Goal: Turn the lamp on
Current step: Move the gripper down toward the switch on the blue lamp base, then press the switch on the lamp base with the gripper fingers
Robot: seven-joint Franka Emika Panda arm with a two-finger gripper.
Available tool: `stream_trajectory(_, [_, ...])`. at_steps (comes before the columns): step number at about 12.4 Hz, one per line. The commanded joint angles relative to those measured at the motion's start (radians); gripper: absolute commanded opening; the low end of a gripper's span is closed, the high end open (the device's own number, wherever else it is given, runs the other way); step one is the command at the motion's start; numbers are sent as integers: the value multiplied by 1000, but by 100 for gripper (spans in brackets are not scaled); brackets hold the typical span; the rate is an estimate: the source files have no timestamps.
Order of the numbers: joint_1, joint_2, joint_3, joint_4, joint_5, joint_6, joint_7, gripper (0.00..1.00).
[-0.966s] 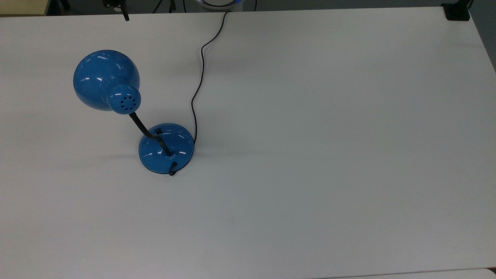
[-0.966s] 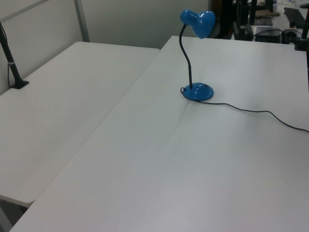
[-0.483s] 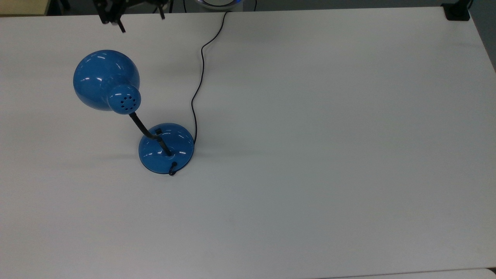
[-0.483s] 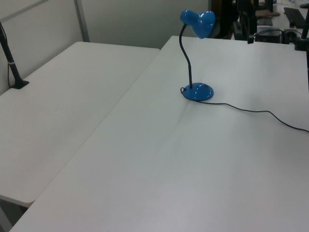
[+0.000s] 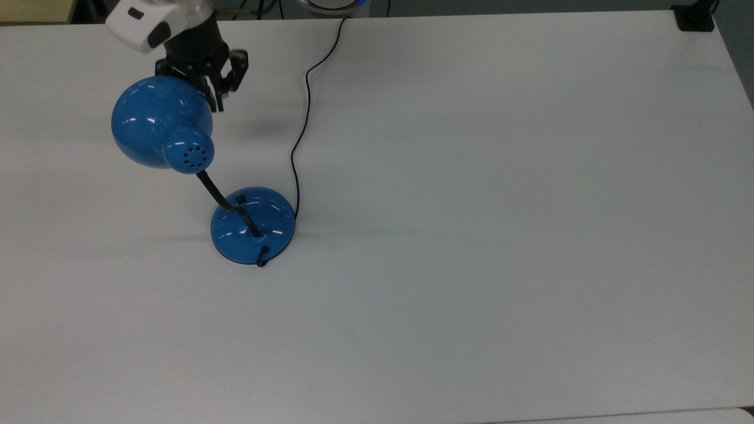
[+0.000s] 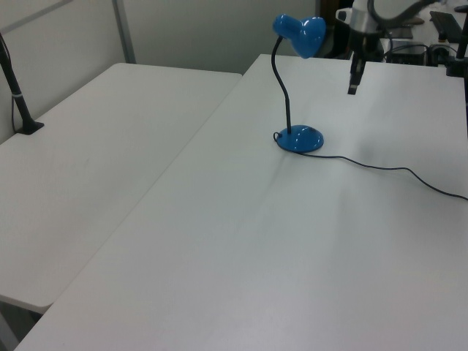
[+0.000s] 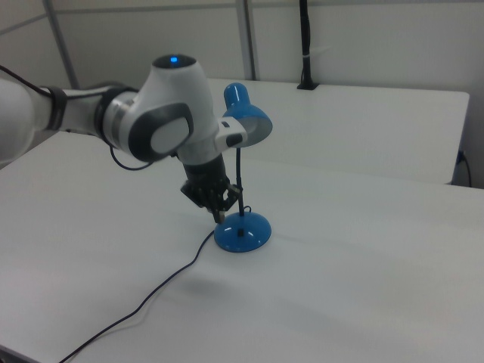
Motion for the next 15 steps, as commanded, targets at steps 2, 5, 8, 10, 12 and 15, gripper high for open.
stream_trajectory(2, [20,125,4,-33,56,310,173,0])
stream_trajectory(5, [51,214,7,-24,65,443,239,0])
stream_trajectory(8, [63,257,8,2,65,465,253,0])
stream_trajectory(10, [63,263,13,5,65,465,253,0])
stream_trajectory(12, [65,274,22,14,65,467,253,0])
stream_trajectory(15, [66,289,22,19,65,468,253,0])
